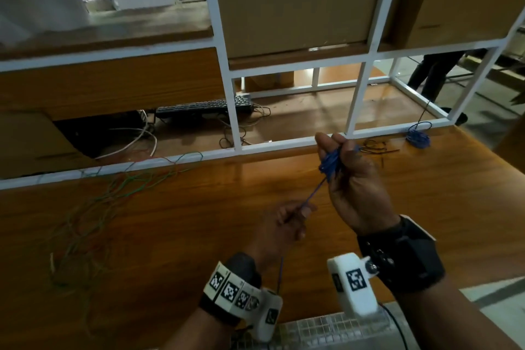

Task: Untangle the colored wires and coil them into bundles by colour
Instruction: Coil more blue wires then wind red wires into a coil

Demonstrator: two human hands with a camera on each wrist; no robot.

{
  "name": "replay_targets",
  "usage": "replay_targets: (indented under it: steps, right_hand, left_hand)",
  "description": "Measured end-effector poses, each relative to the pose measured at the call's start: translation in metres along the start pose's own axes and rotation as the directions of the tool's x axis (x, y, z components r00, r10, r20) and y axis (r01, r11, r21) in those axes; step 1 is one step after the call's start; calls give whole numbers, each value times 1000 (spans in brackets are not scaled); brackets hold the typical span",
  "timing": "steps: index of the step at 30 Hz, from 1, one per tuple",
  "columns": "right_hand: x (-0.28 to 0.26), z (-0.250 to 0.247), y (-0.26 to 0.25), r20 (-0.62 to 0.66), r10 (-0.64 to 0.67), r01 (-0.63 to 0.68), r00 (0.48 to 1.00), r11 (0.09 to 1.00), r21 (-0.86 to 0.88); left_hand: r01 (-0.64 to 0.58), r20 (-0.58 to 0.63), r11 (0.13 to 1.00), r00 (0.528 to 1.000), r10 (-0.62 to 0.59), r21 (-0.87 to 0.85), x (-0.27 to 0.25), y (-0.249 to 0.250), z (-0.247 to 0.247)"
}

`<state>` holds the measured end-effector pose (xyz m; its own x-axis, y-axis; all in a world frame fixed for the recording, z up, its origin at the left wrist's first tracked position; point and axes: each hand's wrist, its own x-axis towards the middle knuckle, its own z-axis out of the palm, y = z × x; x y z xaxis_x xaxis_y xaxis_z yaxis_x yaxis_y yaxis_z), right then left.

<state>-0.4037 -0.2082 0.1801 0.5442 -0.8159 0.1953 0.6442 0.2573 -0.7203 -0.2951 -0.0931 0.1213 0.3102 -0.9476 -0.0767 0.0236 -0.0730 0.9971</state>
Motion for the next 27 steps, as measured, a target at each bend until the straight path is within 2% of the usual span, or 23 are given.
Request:
replay_targets:
  steps: [1, 2, 3, 4, 5, 6, 8, 10, 12, 14, 15, 16, 18, 20, 22, 24, 27]
  right_hand:
    - [5, -5, 3, -25, -129, 121, 991, 969, -218]
    - [10, -12, 5, -6, -278, 238, 960, 832, -500]
    - [13, -22, 3, 45, -388, 287, 921, 593, -753]
    - [18, -33, -2, 91, -431, 255, 898, 342, -904]
    - [21, -43, -8, 104, -412, 190, 905, 174, -966]
    - [21, -50, -16, 110, -355, 147, 928, 80, -986]
    - [14, -67, -24, 133, -155, 132, 979, -17, -991]
    - [2, -75, -23, 178, 108, 187, 978, -88, -978]
    - [-10, -77, -16, 171, 332, 208, 928, -78, -975]
    - [-15, -77, -9, 126, 483, 198, 866, -102, -975]
    - [-18, -76, -6, 121, 543, 197, 831, -83, -977]
    - [-22, -73, -3, 139, 588, 170, 797, 3, -985]
    - [-29, -65, -3, 180, 667, 27, 723, 233, -972]
    - [-38, -52, -6, 217, 753, -74, 621, 332, -940]
    - [-45, -45, -5, 315, 792, -75, 523, 411, -909]
    - [-50, -37, 0, 455, 783, -98, 425, 539, -836]
    - [-52, -25, 8, 635, 686, -306, 355, 727, -615]
  left_hand:
    - [13, 16, 998, 1000, -14, 57, -5, -5, -2]
    - [5, 35, 987, 999, -11, 159, -10, -11, -8]
    - [-20, 54, 961, 999, 5, 274, -15, -16, -15]
    - [-54, 66, 921, 997, 31, 385, -19, -19, -25]
    - [-84, 66, 881, 996, 60, 465, -24, -21, -36]
    - [-113, 56, 846, 994, 99, 521, -29, -19, -47]
    - [-143, -6, 804, 984, 179, 577, -34, -12, -67]
    - [-131, -121, 816, 964, 238, 562, -34, 0, -83]
    - [-107, -186, 809, 948, 258, 578, -31, 12, -97]
    - [-129, -133, 742, 950, 283, 658, -27, 27, -104]
    - [-155, -99, 703, 947, 306, 694, -24, 34, -105]
    - [-180, -84, 678, 938, 337, 713, -21, 42, -105]
    - [-226, -94, 659, 906, 412, 717, -12, 57, -107]
    - [-249, -105, 669, 891, 442, 701, -2, 69, -111]
    - [-259, -95, 700, 901, 423, 665, 6, 73, -113]
    - [-262, -85, 757, 919, 385, 599, 14, 71, -109]
    - [-245, -98, 790, 929, 357, 562, 26, 59, -96]
